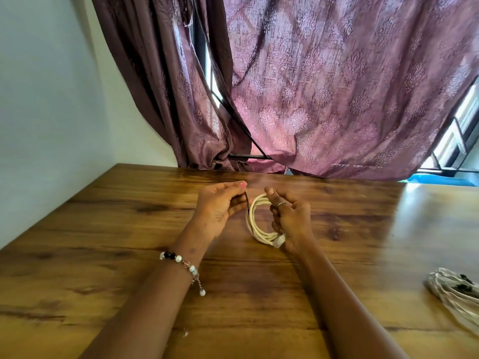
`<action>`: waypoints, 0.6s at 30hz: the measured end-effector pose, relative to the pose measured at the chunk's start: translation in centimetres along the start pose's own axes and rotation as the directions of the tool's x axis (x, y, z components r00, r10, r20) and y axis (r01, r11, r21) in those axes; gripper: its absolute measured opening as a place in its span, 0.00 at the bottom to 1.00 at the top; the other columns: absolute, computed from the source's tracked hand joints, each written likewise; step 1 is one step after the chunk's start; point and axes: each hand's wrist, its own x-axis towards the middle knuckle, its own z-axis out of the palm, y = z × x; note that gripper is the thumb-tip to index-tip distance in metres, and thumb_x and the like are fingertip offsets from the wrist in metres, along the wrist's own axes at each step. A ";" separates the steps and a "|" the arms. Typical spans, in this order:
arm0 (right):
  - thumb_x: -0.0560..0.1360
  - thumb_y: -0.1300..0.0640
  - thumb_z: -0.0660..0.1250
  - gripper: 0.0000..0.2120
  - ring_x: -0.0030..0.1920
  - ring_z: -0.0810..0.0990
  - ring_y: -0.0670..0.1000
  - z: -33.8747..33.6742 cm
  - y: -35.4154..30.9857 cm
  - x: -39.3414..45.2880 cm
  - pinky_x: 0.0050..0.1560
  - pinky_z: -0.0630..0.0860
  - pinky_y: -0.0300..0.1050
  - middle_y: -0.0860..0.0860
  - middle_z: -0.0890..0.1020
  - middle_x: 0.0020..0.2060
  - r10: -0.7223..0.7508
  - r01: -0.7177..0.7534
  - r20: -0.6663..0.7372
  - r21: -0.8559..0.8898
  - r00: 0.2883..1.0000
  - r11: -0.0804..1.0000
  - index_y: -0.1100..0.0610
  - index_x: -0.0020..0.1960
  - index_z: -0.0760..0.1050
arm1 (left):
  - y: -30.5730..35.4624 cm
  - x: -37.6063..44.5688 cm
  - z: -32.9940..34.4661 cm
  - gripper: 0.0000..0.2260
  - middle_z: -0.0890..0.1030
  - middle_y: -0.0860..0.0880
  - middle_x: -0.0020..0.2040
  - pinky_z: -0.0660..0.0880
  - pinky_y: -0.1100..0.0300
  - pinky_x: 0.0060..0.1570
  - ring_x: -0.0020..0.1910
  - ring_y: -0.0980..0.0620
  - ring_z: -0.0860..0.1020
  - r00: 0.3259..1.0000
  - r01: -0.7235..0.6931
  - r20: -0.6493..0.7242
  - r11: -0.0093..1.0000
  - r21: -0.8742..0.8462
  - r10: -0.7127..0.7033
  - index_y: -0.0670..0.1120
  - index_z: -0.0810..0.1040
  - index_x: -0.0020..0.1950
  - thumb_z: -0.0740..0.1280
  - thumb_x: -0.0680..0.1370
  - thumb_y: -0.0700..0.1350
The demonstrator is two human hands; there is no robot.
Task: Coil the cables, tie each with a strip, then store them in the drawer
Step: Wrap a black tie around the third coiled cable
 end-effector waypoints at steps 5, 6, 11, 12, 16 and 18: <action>0.76 0.56 0.69 0.08 0.22 0.58 0.45 0.2 -0.2 -0.5 0.20 0.55 0.36 0.49 0.66 0.25 0.001 0.000 0.022 -0.011 1.000 1.000 0.60 0.50 0.82 | 0.2 -0.4 0.1 0.02 0.81 0.45 0.31 0.81 0.54 0.41 0.28 0.54 0.79 1.000 0.014 0.013 0.994 -0.105 -0.012 0.36 0.81 0.43 0.71 0.73 0.35; 0.76 0.56 0.69 0.08 0.21 0.58 0.45 0.3 -0.2 -0.5 0.20 0.55 0.36 0.49 0.66 0.25 0.001 -0.001 0.026 -0.010 1.000 1.000 0.60 0.50 0.82 | 0.4 -0.4 0.1 0.02 0.81 0.45 0.32 0.81 0.54 0.41 0.28 0.53 0.79 1.000 0.016 0.021 0.991 -0.134 -0.013 0.35 0.81 0.43 0.71 0.73 0.35; 0.75 0.56 0.69 0.08 0.21 0.57 0.46 0.3 -0.3 -0.8 0.19 0.55 0.36 0.49 0.66 0.24 -0.010 0.010 0.038 -0.006 0.999 1.000 0.60 0.49 0.82 | 0.7 -0.2 -0.3 0.02 0.82 0.45 0.32 0.81 0.54 0.41 0.29 0.54 0.80 0.999 -0.016 0.027 0.990 -0.143 0.020 0.36 0.81 0.43 0.71 0.72 0.35; 0.75 0.55 0.70 0.08 0.21 0.57 0.46 0.3 -0.3 -0.7 0.19 0.55 0.36 0.49 0.66 0.24 -0.012 0.013 0.041 -0.014 0.999 1.000 0.60 0.49 0.82 | 0.6 -0.2 -0.4 0.02 0.82 0.45 0.32 0.81 0.54 0.41 0.29 0.54 0.80 0.999 -0.028 0.029 0.992 -0.120 0.032 0.36 0.81 0.43 0.71 0.72 0.35; 0.75 0.56 0.69 0.08 0.20 0.59 0.45 0.5 -0.5 -1.0 0.19 0.56 0.35 0.50 0.67 0.24 -0.044 0.048 0.080 -0.041 0.996 0.998 0.60 0.48 0.82 | 0.0 -0.2 -0.6 0.04 0.82 0.42 0.36 0.81 0.60 0.33 0.30 0.54 0.80 0.995 -0.091 0.041 0.996 0.011 0.091 0.36 0.82 0.45 0.72 0.72 0.36; 0.75 0.57 0.69 0.08 0.19 0.62 0.43 0.7 -0.8 -1.3 0.19 0.59 0.36 0.47 0.70 0.22 -0.071 0.076 0.096 -0.054 0.993 0.996 0.62 0.49 0.82 | -0.2 0.0 -0.6 0.06 0.82 0.42 0.38 0.80 0.61 0.33 0.31 0.54 0.79 0.993 -0.116 0.042 0.991 0.059 0.114 0.37 0.83 0.46 0.73 0.72 0.38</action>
